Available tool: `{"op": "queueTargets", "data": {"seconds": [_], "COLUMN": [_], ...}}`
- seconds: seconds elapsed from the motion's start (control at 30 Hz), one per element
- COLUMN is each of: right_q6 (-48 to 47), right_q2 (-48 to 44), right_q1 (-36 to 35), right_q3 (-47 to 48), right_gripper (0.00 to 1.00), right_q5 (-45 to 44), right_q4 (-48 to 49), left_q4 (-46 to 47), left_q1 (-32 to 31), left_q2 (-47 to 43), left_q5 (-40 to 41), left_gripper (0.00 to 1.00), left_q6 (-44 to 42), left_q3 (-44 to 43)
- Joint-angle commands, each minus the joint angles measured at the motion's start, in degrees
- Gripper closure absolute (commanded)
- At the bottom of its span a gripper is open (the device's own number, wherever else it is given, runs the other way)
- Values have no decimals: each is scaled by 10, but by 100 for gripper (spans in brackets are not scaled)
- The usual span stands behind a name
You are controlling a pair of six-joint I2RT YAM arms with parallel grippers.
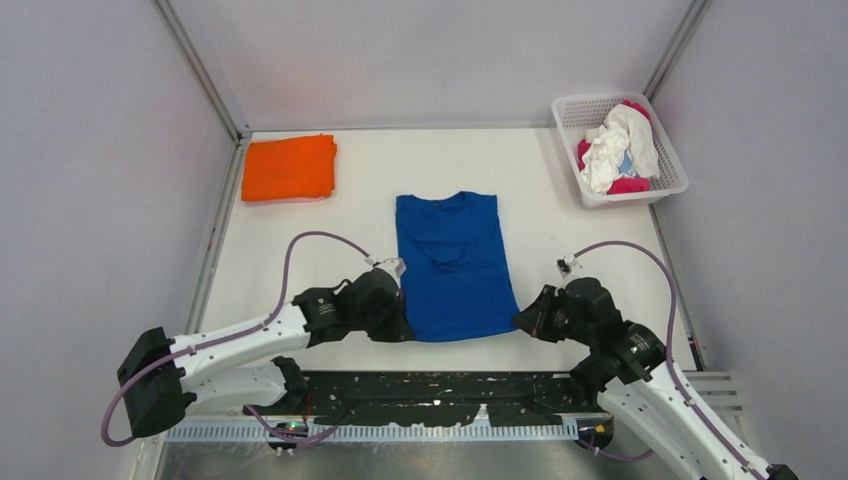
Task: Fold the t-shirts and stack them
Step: Grab one side of the 2/3 rectangular tshirt with both arms, then fold the long partially folded tshirt into a neat square
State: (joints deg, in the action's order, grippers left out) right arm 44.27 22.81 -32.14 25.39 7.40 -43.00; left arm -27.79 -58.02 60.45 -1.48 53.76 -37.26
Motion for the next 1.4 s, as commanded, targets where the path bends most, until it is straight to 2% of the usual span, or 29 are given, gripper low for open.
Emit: {"op": "queueTargets", "data": {"seconds": [0.0, 0.13, 0.23, 0.37, 0.5, 0.6, 0.73, 1.23, 1.37], "right_q6": [-15, -48, -74, -90, -104, -111, -124, -140, -141], "right_q2": [16, 73, 137, 201, 261, 307, 372, 585, 638], "right_q1": [-2, -2, -1, 13, 59, 108, 150, 196, 201], "right_q3": [60, 117, 176, 220, 245, 261, 294, 377, 389], "right_gripper": [95, 95, 95, 95, 95, 95, 95, 95, 95], "right_q5": [-23, -48, -105, -127, -91, -31, 5, 24, 30], "right_q4": [13, 47, 50, 83, 130, 165, 208, 298, 322], "left_q4": [-35, -60, -69, -73, -66, -61, -63, -72, -73], "left_q1": [0, 9, 41, 93, 157, 190, 228, 298, 312], "left_q2": [-27, -20, -1, 32, 71, 111, 163, 349, 391], "left_q5": [75, 110, 112, 106, 78, 65, 30, 17, -8], "left_gripper": [100, 100, 100, 100, 100, 100, 100, 100, 100], "left_q6": [-13, -34, -51, -77, -108, -127, -145, -167, -169], "left_q3": [-63, -120, -156, -201, -243, -277, -319, -452, -478]}}
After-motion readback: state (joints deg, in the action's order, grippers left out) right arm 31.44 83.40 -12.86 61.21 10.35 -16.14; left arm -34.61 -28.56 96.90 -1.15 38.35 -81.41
